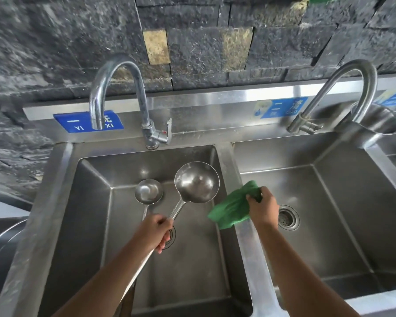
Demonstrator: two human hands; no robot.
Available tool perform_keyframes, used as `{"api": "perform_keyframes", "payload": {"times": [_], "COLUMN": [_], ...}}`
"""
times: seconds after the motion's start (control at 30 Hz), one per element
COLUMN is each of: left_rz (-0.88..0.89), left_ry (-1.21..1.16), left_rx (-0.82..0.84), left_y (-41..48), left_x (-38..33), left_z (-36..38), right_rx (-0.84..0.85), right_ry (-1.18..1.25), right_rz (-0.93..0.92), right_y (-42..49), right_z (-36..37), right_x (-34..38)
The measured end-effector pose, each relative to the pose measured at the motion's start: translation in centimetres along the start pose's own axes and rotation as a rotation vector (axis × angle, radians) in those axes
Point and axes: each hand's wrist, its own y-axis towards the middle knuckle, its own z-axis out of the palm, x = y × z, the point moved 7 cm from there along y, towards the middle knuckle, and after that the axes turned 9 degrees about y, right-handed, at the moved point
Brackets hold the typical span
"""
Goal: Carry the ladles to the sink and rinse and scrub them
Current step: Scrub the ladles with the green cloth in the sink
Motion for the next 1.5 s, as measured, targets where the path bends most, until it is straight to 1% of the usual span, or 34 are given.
{"api": "perform_keyframes", "payload": {"times": [0.1,0.17,0.27,0.3,0.37,0.4,0.43,0.53,0.57,0.67,0.73,0.8,0.87,0.93,1.07,1.17,1.23,1.3,1.33,1.37,1.43,1.5], "left_rz": [-0.004,-0.001,0.018,0.034,0.078,0.104,0.127,0.185,0.207,0.260,0.278,0.294,0.314,0.325,0.322,0.337,0.328,0.314,0.307,0.303,0.286,0.237], "left_ry": [-0.034,-0.038,-0.086,-0.111,-0.148,-0.159,-0.159,-0.115,-0.091,-0.016,0.055,0.147,0.241,0.286,0.343,0.375,0.368,0.353,0.347,0.333,0.262,0.175], "left_rx": [0.007,0.002,0.023,0.039,0.054,0.044,0.029,-0.014,-0.016,0.000,-0.041,-0.100,-0.151,-0.193,-0.160,-0.163,-0.155,-0.143,-0.139,-0.136,-0.114,-0.073], "left_y": [-1.7,-2.9,-4.9,-5.7,-6.9,-7.4,-7.8,-8.7,-9.0,-10.1,-10.9,-11.6,-12.2,-12.6,-12.6,-12.7,-12.8,-12.9,-12.9,-12.9,-13.1,-13.3], "left_x": [-0.6,-1.2,-2.1,-2.3,-2.6,-2.5,-2.5,-1.8,-1.5,-1.3,-1.2,-1.1,-1.0,-1.0,-0.9,-1.4,-1.7,-1.9,-1.9,-2.0,-2.2,-2.0], "left_z": [-1.3,-2.2,-3.8,-4.5,-5.8,-6.9,-7.8,-10.1,-10.8,-11.8,-12.4,-12.9,-13.1,-13.5,-14.4,-14.4,-14.0,-13.3,-13.0,-12.5,-11.4,-10.4], "right_rx": [0.006,0.021,0.132,0.180,0.270,0.302,0.310,0.282,0.264,0.216,0.240,0.256,0.250,0.294,0.439,0.551,0.607,0.635,0.631,0.592,0.467,0.376], "right_ry": [0.322,0.587,0.957,1.035,1.103,1.080,0.988,0.498,0.379,0.077,-0.188,-0.368,-0.354,-0.267,-0.094,0.016,0.064,0.080,0.069,0.026,-0.114,-0.293], "right_rz": [-0.001,0.002,-0.029,-0.063,-0.148,-0.207,-0.279,-0.529,-0.597,-0.752,-0.866,-0.894,-0.848,-0.793,-0.684,-0.567,-0.483,-0.439,-0.449,-0.510,-0.709,-0.840], "right_y": [-1.9,-3.9,-7.6,-8.9,-11.3,-12.6,-13.6,-16.1,-16.7,-17.8,-18.8,-19.4,-19.6,-19.9,-19.4,-18.8,-18.5,-18.6,-18.7,-18.8,-19.0,-19.0], "right_z": [-0.1,0.2,1.3,1.8,2.8,3.6,4.3,7.1,8.0,9.9,11.6,12.7,13.1,13.6,14.5,14.5,14.5,14.4,14.3,14.0,13.5,12.9], "right_x": [3.9,6.8,11.4,13.1,15.9,17.4,18.6,21.3,21.9,22.9,23.3,23.4,23.7,23.9,23.7,23.1,22.8,22.4,22.2,22.1,22.1,22.2]}}
